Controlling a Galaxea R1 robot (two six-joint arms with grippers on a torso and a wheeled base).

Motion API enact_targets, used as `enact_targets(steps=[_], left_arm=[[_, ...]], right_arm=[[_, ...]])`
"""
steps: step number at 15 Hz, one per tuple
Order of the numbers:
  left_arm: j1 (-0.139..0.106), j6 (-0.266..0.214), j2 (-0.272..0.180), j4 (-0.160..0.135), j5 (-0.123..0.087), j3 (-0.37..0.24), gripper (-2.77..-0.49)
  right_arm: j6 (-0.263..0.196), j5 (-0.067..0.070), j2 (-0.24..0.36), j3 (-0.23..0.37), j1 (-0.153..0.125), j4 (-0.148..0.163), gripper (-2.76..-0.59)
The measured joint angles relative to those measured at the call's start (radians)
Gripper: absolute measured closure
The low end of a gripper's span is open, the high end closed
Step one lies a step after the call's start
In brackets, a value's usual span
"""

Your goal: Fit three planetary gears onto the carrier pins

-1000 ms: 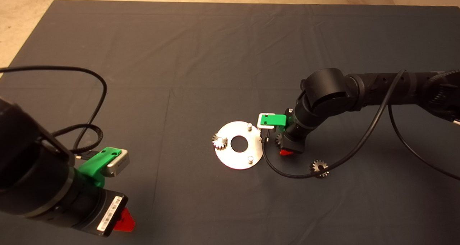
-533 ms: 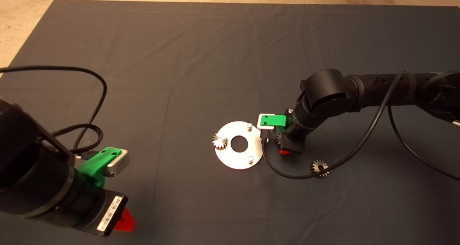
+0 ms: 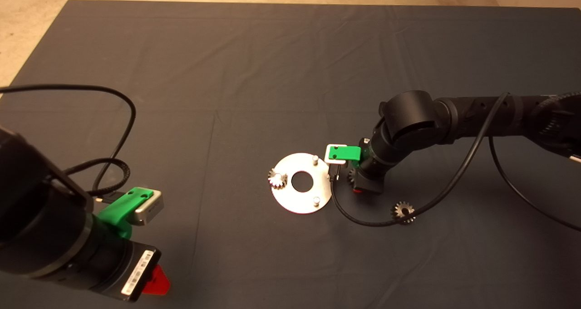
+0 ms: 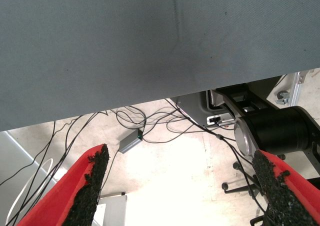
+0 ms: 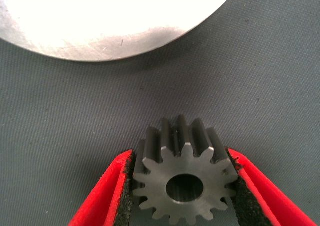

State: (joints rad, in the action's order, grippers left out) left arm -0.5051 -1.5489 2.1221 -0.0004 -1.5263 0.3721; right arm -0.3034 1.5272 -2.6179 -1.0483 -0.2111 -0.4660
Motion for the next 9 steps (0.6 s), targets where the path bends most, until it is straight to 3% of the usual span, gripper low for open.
enact_targets(steps=[9], left_arm=[[0.0,0.0,0.0,0.0,0.0,0.0,-2.04]], right_arm=[[0.0,-0.001,0.0,0.0,0.002,-0.013,-1.15]])
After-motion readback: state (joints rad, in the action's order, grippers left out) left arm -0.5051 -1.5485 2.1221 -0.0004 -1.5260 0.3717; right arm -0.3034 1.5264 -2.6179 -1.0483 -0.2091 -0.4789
